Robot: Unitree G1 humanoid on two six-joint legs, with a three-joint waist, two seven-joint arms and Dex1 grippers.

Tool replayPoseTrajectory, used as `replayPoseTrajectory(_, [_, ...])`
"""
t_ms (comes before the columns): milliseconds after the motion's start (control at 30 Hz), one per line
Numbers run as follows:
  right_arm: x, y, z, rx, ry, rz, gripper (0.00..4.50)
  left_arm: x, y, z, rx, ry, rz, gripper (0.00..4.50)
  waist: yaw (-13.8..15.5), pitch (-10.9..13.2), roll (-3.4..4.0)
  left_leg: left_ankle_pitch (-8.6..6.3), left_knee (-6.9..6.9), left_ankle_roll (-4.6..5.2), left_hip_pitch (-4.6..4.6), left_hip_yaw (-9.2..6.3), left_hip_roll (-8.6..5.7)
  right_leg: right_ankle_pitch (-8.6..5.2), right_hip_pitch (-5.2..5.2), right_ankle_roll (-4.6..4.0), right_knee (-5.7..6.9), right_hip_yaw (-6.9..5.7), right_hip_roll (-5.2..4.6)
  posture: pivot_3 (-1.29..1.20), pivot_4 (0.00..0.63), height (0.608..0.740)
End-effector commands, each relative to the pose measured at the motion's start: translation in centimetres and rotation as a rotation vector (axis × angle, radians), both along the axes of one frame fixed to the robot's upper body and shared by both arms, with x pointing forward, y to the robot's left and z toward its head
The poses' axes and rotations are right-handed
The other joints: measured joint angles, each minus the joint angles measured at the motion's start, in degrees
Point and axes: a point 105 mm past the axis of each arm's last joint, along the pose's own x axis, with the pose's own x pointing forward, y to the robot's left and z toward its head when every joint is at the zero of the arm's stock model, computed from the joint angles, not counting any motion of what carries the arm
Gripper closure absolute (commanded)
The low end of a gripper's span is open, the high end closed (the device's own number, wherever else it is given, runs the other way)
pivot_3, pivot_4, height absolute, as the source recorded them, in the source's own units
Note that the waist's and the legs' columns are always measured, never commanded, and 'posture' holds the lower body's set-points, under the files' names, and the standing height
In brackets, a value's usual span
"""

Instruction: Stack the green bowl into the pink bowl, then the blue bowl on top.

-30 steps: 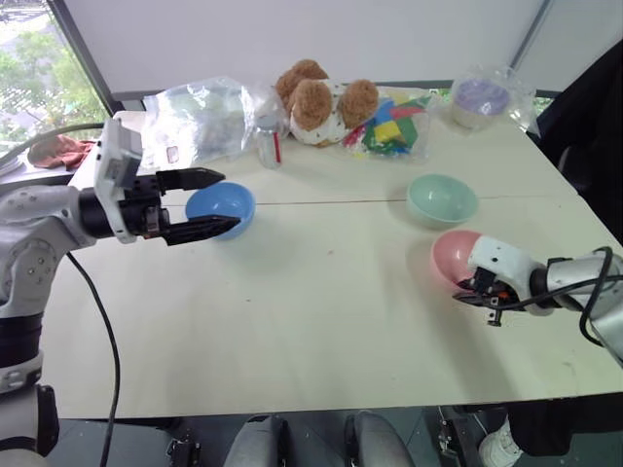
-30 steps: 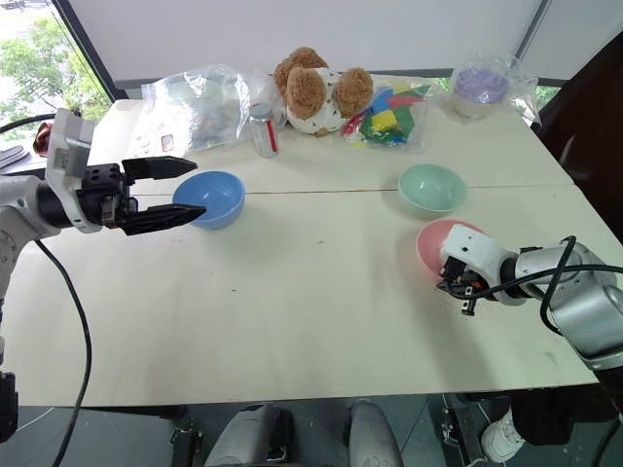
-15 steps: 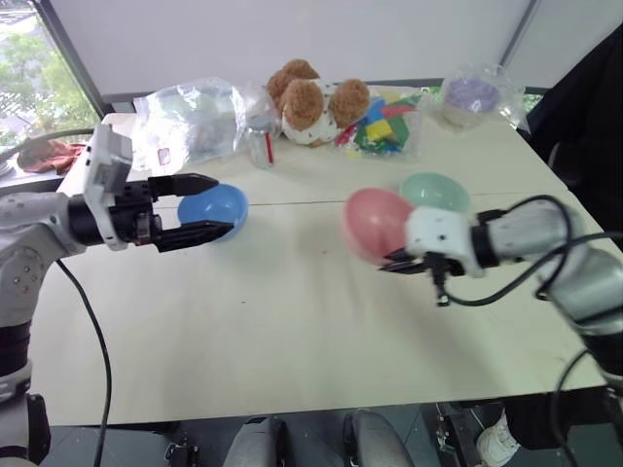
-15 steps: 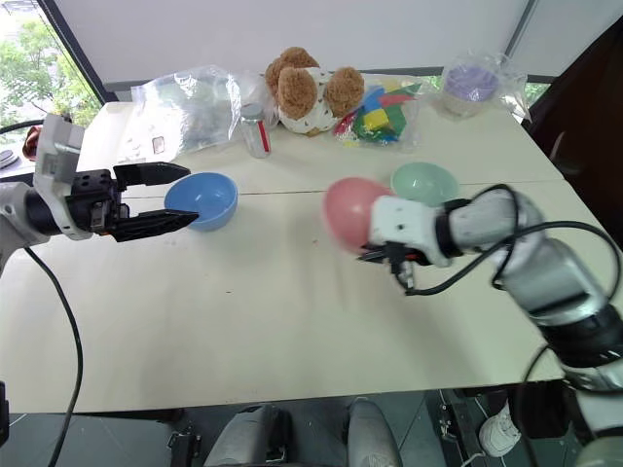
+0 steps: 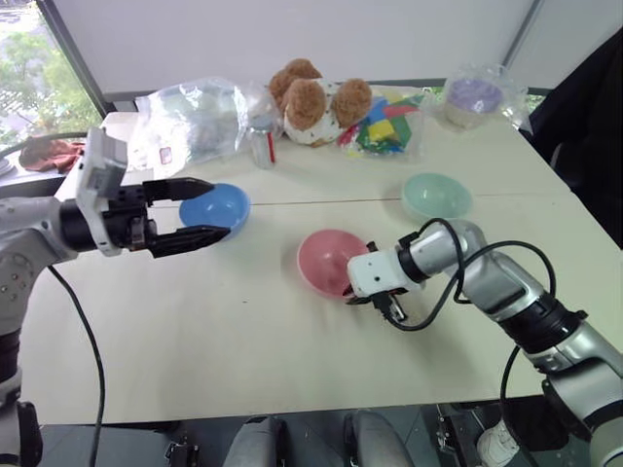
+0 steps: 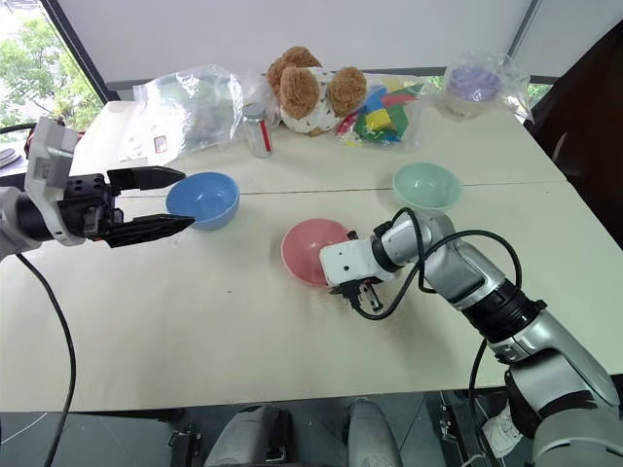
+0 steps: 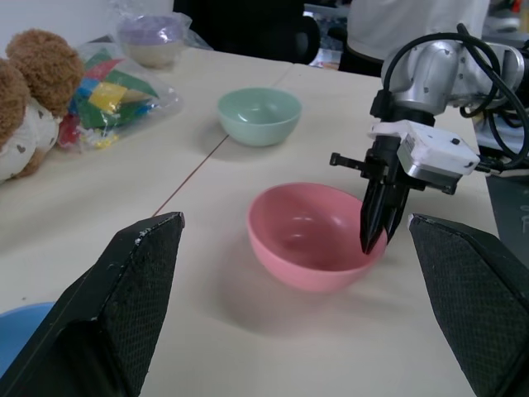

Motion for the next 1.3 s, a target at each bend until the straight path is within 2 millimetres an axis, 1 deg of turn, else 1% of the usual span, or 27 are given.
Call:
replayPoseTrajectory(33, [-0.2, 1.1, 2.0, 0.023, -0.047, 0.050, 2.42, -0.7, 0.0, 1.2, -0.001, -0.055, -0.001, 0.00, 0.0, 0.0, 0.00, 0.00, 0.00, 0.00, 0.00, 0.00, 0.00, 0.00, 0.00, 0.00, 0.00, 0.00, 0.00, 0.00, 0.150, 0.740])
replayPoseTrajectory(67, [-0.2, 1.3, 2.4, 0.031, -0.056, 0.056, 1.98, -0.7, -0.1, 1.2, -0.002, -0.055, -0.001, 0.00, 0.0, 0.0, 0.00, 0.00, 0.00, 0.00, 0.00, -0.01, 0.00, 0.00, 0.00, 0.00, 0.00, 0.00, 0.00, 0.00, 0.150, 0.740])
replayPoseTrajectory(167, [-0.6, 1.1, 4.5, 0.068, -0.048, 0.045, 0.40, -0.6, -0.2, 1.2, -0.003, -0.055, -0.001, 0.00, 0.2, 0.0, 0.00, 0.00, -0.01, -0.01, 0.00, -0.01, 0.00, 0.00, 0.00, 0.00, 0.01, 0.00, -0.01, 0.00, 0.150, 0.740])
replayPoseTrajectory(200, [-0.7, 0.9, 5.6, 0.105, -0.034, 0.028, 0.05, -0.6, -0.2, 1.2, -0.004, -0.055, -0.002, 0.00, 0.2, 0.0, 0.00, 0.00, -0.01, -0.01, 0.00, -0.02, 0.00, 0.00, 0.00, 0.00, 0.00, -0.01, -0.01, 0.00, 0.150, 0.740])
replayPoseTrajectory(233, [-0.7, 0.7, 6.7, 0.141, -0.026, 0.006, 0.05, -0.6, -0.2, 1.2, -0.004, -0.056, -0.003, 0.00, 0.2, 0.0, 0.00, 0.00, -0.01, 0.00, 0.00, -0.02, 0.00, 0.00, 0.00, 0.00, 0.00, 0.00, -0.02, 0.00, 0.150, 0.740])
replayPoseTrajectory(300, [0.0, -0.5, 9.1, 0.204, -0.048, -0.064, 0.05, -0.5, -0.2, 1.2, -0.005, -0.057, -0.004, 0.00, 0.2, 0.0, 0.00, 0.00, 0.00, 0.00, -0.01, -0.01, 0.00, 0.00, 0.00, 0.00, -0.01, 0.00, -0.05, 0.00, 0.150, 0.740])
replayPoseTrajectory(333, [0.7, -1.5, 10.2, 0.224, -0.072, -0.117, 0.05, -0.5, -0.2, 1.2, -0.005, -0.059, -0.005, 0.00, 0.2, 0.0, 0.00, 0.00, 0.00, 0.00, -0.01, -0.01, 0.00, 0.00, 0.01, 0.00, -0.01, 0.00, -0.10, 0.00, 0.150, 0.740])
replayPoseTrajectory(400, [2.5, -4.1, 11.7, 0.240, -0.129, -0.236, 0.05, -0.5, -0.3, 1.2, -0.006, -0.061, -0.007, 0.00, 0.2, 0.0, 0.00, 0.00, 0.00, 0.00, 0.00, -0.02, 0.00, 0.00, 0.02, 0.00, -0.01, -0.01, -0.13, 0.00, 0.150, 0.740])
replayPoseTrajectory(467, [4.1, -6.7, 12.1, 0.228, -0.172, -0.346, 0.05, -0.4, -0.3, 1.3, -0.008, -0.064, -0.009, 0.00, 0.3, 0.0, -0.02, 0.00, -0.01, 0.00, 0.00, -0.02, 0.00, 0.00, 0.03, 0.00, -0.02, -0.01, -0.15, 0.00, 0.150, 0.740])
replayPoseTrajectory(500, [4.6, -7.4, 12.1, 0.221, -0.183, -0.373, 0.05, -0.3, -0.3, 1.3, -0.008, -0.064, -0.010, 0.00, 0.2, 0.0, -0.02, 0.00, -0.02, 0.00, 0.00, -0.02, -0.01, 0.00, 0.04, 0.00, -0.04, 0.00, -0.16, 0.00, 0.150, 0.740])
replayPoseTrajectory(533, [5.7, -9.0, 11.8, 0.224, -0.184, -0.451, 0.05, -0.3, -0.4, 1.2, -0.007, -0.067, -0.012, 0.00, 0.1, 0.0, -0.02, -0.01, -0.03, 0.00, 0.00, 0.00, -0.01, 0.00, 0.04, 0.00, -0.05, 0.00, -0.17, 0.00, 0.150, 0.740])
replayPoseTrajectory(600, [7.8, -12.1, 10.5, 0.210, -0.197, -0.593, 0.05, -0.1, -0.5, 1.2, -0.007, -0.072, -0.015, 0.00, -0.1, 0.0, -0.02, 0.00, -0.06, -0.01, 0.01, 0.02, -0.01, 0.00, 0.02, 0.00, -0.04, 0.02, -0.15, 0.00, 0.150, 0.740])
replayPoseTrajectory(633, [8.6, -13.3, 9.7, 0.202, -0.201, -0.651, 0.05, 0.0, -0.6, 1.2, -0.005, -0.076, -0.018, 0.00, -0.2, 0.0, -0.01, 0.00, -0.06, -0.02, 0.01, 0.05, -0.01, 0.00, 0.00, 0.00, -0.04, 0.02, -0.14, 0.00, 0.150, 0.740])
replayPoseTrajectory(667, [9.2, -13.9, 9.2, 0.201, -0.200, -0.684, 0.05, 0.0, -0.6, 1.2, -0.004, -0.078, -0.019, 0.00, -0.2, 0.0, -0.01, 0.01, -0.06, -0.02, 0.01, 0.11, -0.01, 0.00, -0.03, 0.00, -0.02, 0.04, -0.14, 0.00, 0.150, 0.740])
replayPoseTrajectory(733, [10.2, -14.8, 8.0, 0.208, -0.188, -0.744, 0.05, 0.1, -0.6, 1.2, -0.004, -0.082, -0.021, 0.00, -0.4, 0.0, 0.01, 0.01, -0.08, -0.02, 0.01, 0.13, 0.00, 0.00, -0.05, 0.00, -0.02, 0.05, -0.08, 0.00, 0.150, 0.740])
replayPoseTrajectory(800, [10.9, -15.2, 7.3, 0.207, -0.184, -0.776, 0.05, 0.1, -0.6, 1.3, -0.004, -0.084, -0.021, 0.00, -0.8, 0.0, 0.03, 0.02, -0.11, -0.05, 0.01, 0.15, 0.03, 0.00, -0.08, 0.00, -0.01, 0.08, -0.03, 0.00, 0.150, 0.740])
replayPoseTrajectory(933, [11.9, -15.1, 5.2, 0.213, -0.128, -0.828, 0.05, 0.1, -0.5, 1.3, -0.001, -0.086, -0.020, 0.00, -1.5, 0.0, 0.05, 0.04, -0.14, -0.09, 0.00, 0.14, 0.05, 0.00, -0.10, 0.00, -0.01, 0.07, -0.01, 0.00, 0.150, 0.740])
replayPoseTrajectory(1000, [12.1, -15.3, 4.4, 0.185, -0.128, -0.846, 0.05, 0.0, -0.5, 1.3, 0.000, -0.085, -0.020, 0.00, -1.6, 0.0, 0.05, 0.04, -0.13, -0.09, 0.00, 0.14, 0.04, 0.00, -0.09, 0.00, -0.02, 0.07, -0.02, 0.00, 0.150, 0.740])
replayPoseTrajectory(1033, [12.2, -15.3, 4.2, 0.183, -0.115, -0.854, 0.29, -0.1, -0.5, 1.3, 0.002, -0.084, -0.021, 0.00, -1.6, 0.0, 0.06, 0.04, -0.13, -0.09, 0.00, 0.14, 0.04, 0.00, -0.09, 0.00, -0.02, 0.07, -0.03, 0.00, 0.150, 0.740])
replayPoseTrajectory(1100, [12.3, -15.3, 3.9, 0.165, -0.119, -0.858, 0.91, -0.5, -0.5, 1.1, 0.012, -0.073, -0.032, 0.00, -1.6, 0.0, 0.06, 0.04, -0.13, -0.09, 0.00, 0.14, 0.04, 0.00, -0.09, 0.00, -0.02, 0.07, -0.04, 0.00, 0.150, 0.740])
replayPoseTrajectory(1200, [12.5, -15.1, 4.0, 0.170, -0.116, -0.854, 2.50, -0.8, -0.5, 1.0, 0.026, -0.062, -0.039, 0.00, -1.6, 0.0, 0.07, 0.05, -0.14, -0.09, 0.00, 0.13, 0.04, 0.00, -0.09, 0.00, -0.02, 0.08, -0.09, 0.00, 0.150, 0.740])
replayPoseTrajectory(1233, [12.5, -14.9, 4.0, 0.171, -0.114, -0.849, 2.93, -0.8, -0.4, 1.0, 0.030, -0.063, -0.038, 0.00, -1.6, 0.0, 0.07, 0.05, -0.14, -0.10, 0.00, 0.12, 0.04, 0.00, -0.09, 0.00, -0.02, 0.08, -0.09, 0.00, 0.150, 0.740])
replayPoseTrajectory(1267, [12.5, -14.8, 4.1, 0.168, -0.117, -0.841, 3.57, -0.8, -0.4, 1.0, 0.033, -0.063, -0.036, 0.00, -1.7, 0.0, 0.07, 0.05, -0.14, -0.11, 0.00, 0.12, 0.04, 0.00, -0.09, 0.00, -0.02, 0.08, -0.09, 0.00, 0.150, 0.740])
replayPoseTrajectory(1300, [12.6, -14.8, 4.2, 0.161, -0.123, -0.833, 4.09, -0.8, -0.4, 1.0, 0.034, -0.064, -0.036, 0.00, -1.7, 0.0, 0.07, 0.06, -0.13, -0.12, 0.00, 0.12, 0.04, 0.00, -0.09, 0.00, -0.02, 0.08, -0.09, 0.00, 0.150, 0.740])
